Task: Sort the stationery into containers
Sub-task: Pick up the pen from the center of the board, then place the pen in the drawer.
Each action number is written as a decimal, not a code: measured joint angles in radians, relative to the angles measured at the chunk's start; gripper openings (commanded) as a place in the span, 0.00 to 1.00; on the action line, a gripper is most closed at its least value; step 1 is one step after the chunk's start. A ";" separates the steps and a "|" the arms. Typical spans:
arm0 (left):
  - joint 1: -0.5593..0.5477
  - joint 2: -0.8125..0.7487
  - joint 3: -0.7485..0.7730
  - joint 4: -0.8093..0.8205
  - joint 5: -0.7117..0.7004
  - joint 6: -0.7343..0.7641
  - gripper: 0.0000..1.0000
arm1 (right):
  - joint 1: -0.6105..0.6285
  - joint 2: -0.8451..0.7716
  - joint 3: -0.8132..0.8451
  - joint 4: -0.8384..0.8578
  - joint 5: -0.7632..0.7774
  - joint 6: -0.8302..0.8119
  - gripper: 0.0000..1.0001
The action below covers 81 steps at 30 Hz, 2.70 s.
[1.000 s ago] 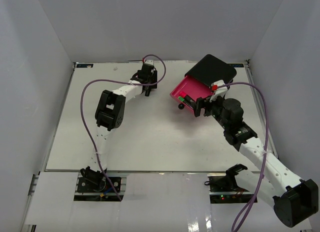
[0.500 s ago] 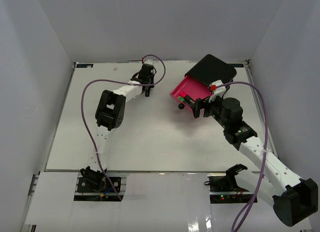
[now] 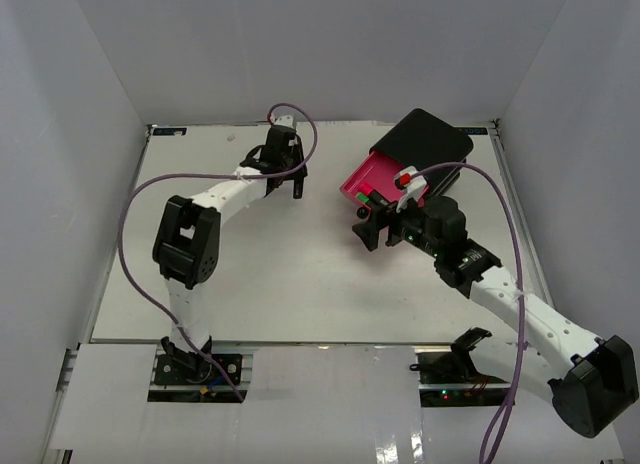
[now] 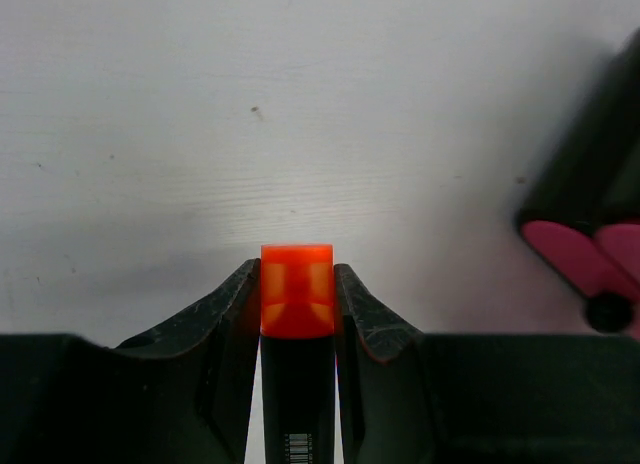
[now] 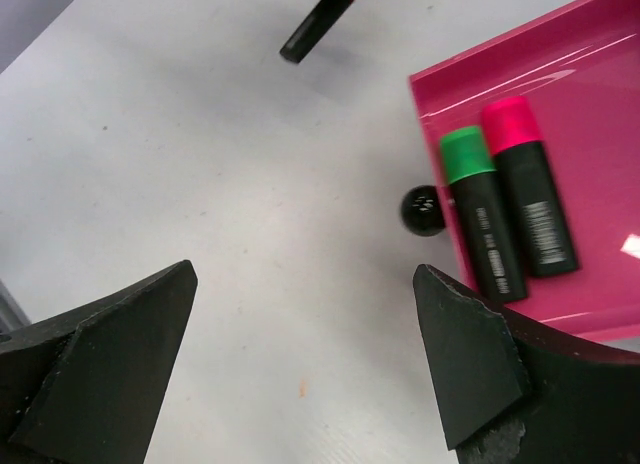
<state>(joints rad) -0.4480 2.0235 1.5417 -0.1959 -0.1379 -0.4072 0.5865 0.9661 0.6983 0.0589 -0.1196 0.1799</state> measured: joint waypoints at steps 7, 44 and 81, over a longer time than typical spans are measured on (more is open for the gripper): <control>-0.042 -0.399 -0.273 0.062 0.045 -0.115 0.18 | 0.170 0.117 0.044 0.018 0.092 0.111 0.98; -0.075 -0.926 -0.733 0.257 0.000 -0.222 0.12 | 0.377 0.598 0.438 0.164 0.193 0.275 0.59; -0.086 -1.024 -0.748 0.266 -0.069 0.001 0.95 | 0.182 0.427 0.356 -0.150 0.406 -0.109 0.08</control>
<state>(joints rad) -0.5343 0.9993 0.7937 0.0696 -0.2070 -0.4061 0.7681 1.3933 1.0542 -0.0910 0.2859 0.0708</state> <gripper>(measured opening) 0.944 0.226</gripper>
